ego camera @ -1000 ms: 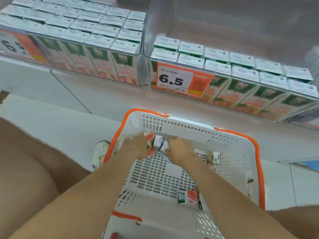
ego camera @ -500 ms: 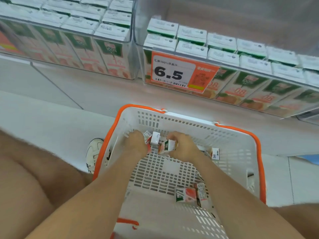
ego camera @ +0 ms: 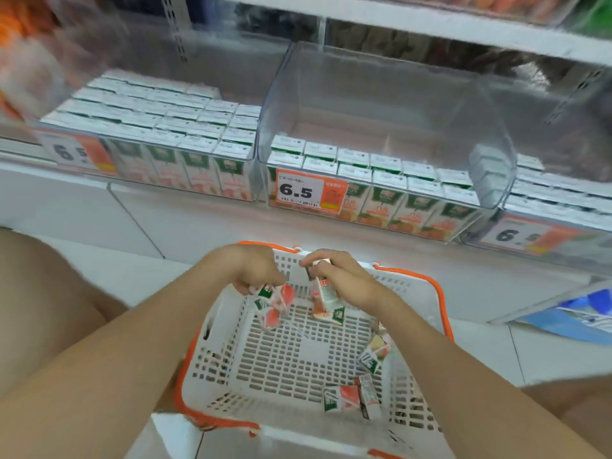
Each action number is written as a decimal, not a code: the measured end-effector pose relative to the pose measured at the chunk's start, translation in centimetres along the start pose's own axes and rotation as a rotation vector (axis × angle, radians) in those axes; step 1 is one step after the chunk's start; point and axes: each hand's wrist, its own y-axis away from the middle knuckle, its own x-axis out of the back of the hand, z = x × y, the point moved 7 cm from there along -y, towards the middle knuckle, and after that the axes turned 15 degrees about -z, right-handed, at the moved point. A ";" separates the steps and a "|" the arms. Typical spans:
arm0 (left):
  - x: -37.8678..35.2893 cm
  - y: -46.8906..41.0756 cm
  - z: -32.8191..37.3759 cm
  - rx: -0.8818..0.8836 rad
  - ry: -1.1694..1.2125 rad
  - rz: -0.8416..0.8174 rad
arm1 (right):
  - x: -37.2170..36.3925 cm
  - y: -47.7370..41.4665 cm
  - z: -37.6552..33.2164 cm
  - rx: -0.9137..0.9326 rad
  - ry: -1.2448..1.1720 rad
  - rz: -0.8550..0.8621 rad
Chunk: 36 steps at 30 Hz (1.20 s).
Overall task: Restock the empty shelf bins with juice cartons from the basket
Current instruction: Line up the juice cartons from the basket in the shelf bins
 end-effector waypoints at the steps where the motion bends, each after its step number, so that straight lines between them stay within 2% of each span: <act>1: 0.6 1.4 0.9 -0.022 -0.019 -0.006 | 0.1 0.5 -1.7 0.033 0.025 0.000; 5: 2.8 7.4 4.8 -0.157 -0.033 0.019 | 0.5 2.5 -8.5 0.145 0.160 0.020; 9: 4.9 12.8 7.7 -0.237 0.005 0.100 | 1.7 5.3 -14.7 0.298 0.314 0.145; 13: 6.3 17.3 9.4 -0.355 0.086 0.192 | 3.4 8.2 -18.7 0.387 0.360 0.223; 18: 7.7 18.7 10.7 -0.584 0.429 0.296 | 7.4 9.7 -22.0 0.408 0.307 0.415; 21: 8.4 18.4 11.0 -0.634 0.602 0.368 | 9.8 9.9 -21.7 0.345 0.147 0.461; 25: 9.4 17.9 10.9 -0.710 0.895 0.358 | 11.7 10.5 -20.7 0.247 0.067 0.576; 27: 9.9 17.8 11.0 -0.787 1.020 0.326 | 12.0 10.2 -20.2 0.221 0.034 0.568; 29: 10.0 17.9 11.3 -0.841 0.991 0.299 | 12.0 9.8 -20.1 0.216 0.023 0.556; 32: 10.0 18.1 11.2 -0.871 0.808 0.326 | 12.1 9.4 -20.0 0.206 0.024 0.583; 36: 10.6 19.4 11.0 -0.875 0.594 0.537 | 12.4 8.7 -19.7 0.209 -0.032 0.589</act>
